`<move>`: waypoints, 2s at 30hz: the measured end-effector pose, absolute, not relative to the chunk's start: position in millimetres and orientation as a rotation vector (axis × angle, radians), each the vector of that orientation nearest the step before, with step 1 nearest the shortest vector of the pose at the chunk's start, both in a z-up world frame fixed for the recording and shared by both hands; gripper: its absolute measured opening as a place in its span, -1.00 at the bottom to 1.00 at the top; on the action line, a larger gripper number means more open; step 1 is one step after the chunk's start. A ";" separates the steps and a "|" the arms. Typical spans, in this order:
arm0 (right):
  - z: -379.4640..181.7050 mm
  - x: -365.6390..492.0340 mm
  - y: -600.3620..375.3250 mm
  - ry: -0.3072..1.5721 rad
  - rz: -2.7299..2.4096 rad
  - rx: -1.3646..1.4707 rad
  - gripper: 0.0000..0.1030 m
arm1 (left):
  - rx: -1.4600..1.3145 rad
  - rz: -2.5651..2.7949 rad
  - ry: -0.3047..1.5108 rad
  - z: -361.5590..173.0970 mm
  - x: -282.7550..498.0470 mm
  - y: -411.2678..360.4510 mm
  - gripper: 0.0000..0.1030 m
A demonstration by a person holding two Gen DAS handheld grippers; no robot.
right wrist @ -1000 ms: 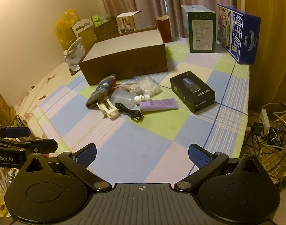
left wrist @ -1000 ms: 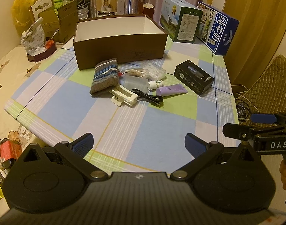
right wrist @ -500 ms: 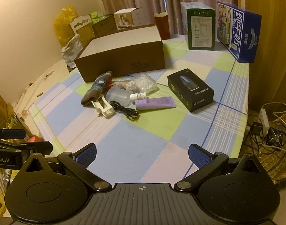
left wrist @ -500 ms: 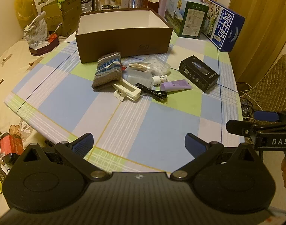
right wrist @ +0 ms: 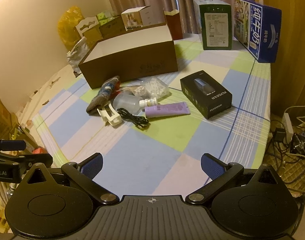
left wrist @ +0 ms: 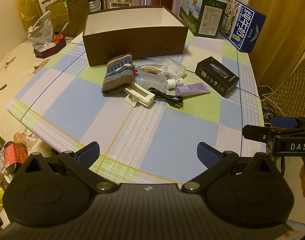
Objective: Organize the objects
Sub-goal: 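Move left tool toward knitted pouch while right tool approaches black FLYCO box, then grasp grey-blue knitted pouch with left tool while right tool grasps black FLYCO box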
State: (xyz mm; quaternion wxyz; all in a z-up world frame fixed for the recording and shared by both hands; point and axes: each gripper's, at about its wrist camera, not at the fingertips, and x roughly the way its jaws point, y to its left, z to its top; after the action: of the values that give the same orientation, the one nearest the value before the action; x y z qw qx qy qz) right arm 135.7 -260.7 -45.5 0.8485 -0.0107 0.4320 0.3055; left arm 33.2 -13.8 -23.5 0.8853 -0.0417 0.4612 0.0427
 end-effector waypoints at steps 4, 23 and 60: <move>-48.7 143.6 -257.5 0.902 0.661 -0.009 0.97 | -0.090 0.098 0.972 -26.9 37.4 -5.6 0.98; -85.3 249.9 -273.8 0.739 0.629 -0.059 0.97 | -0.070 0.151 0.962 -54.2 129.8 65.4 0.98; -157.2 350.0 -228.3 0.939 0.389 -0.168 0.58 | -0.040 0.069 1.120 -139.5 298.5 104.3 0.98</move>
State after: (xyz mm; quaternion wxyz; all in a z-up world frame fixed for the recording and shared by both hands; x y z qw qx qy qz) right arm 350.0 -228.3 -157.2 0.8704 -0.0802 0.4488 0.1859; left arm 298.5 104.3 -139.5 0.8464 -0.0188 0.5312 0.0328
